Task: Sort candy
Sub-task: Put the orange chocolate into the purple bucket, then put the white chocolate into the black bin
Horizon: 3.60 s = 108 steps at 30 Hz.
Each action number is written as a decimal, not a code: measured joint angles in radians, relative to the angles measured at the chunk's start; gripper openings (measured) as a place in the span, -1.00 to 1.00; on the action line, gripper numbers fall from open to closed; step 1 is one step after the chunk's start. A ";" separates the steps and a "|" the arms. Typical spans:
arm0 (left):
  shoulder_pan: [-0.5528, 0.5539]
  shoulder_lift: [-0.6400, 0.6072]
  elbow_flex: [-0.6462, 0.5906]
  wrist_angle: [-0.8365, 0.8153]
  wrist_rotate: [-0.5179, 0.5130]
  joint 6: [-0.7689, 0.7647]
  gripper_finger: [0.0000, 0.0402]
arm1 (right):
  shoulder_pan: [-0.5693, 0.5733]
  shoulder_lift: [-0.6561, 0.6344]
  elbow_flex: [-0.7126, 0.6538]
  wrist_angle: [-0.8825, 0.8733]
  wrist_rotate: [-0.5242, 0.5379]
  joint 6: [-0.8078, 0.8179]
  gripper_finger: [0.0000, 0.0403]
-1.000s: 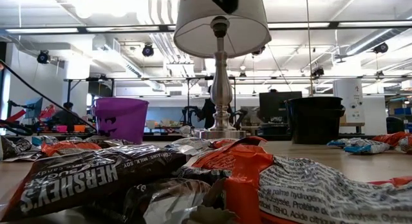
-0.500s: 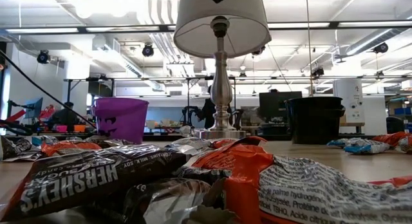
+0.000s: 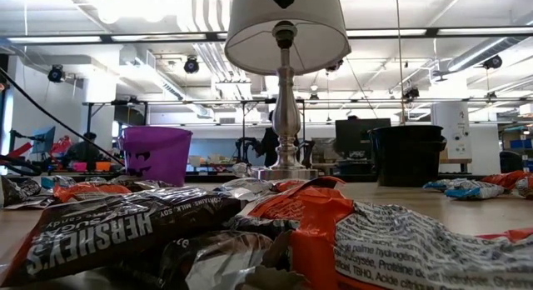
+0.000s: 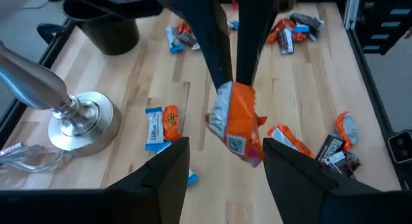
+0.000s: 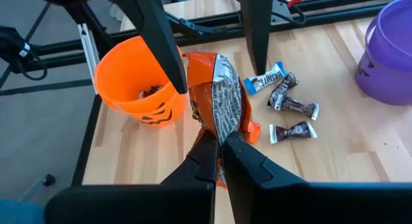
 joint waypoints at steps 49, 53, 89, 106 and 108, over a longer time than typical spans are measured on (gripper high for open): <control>0.119 -0.055 0.000 -0.142 0.019 0.171 -0.99 | -0.005 0.000 0.000 -0.025 0.029 0.020 -0.30; 0.189 -0.092 0.000 -0.255 0.017 0.177 -1.00 | -0.005 0.000 0.000 -0.087 0.029 0.090 -0.27; 1.011 -0.199 -0.002 -0.423 0.230 0.641 -0.74 | 0.006 0.000 0.000 -0.296 0.031 0.253 -0.26; 1.024 -0.189 -0.002 -0.428 0.382 0.608 -0.50 | 0.008 -0.002 -0.049 -0.367 0.031 0.219 -0.26; 1.024 -0.189 -0.002 -0.429 0.437 0.607 -0.50 | 0.008 -0.002 -0.084 -0.335 0.030 0.199 -0.26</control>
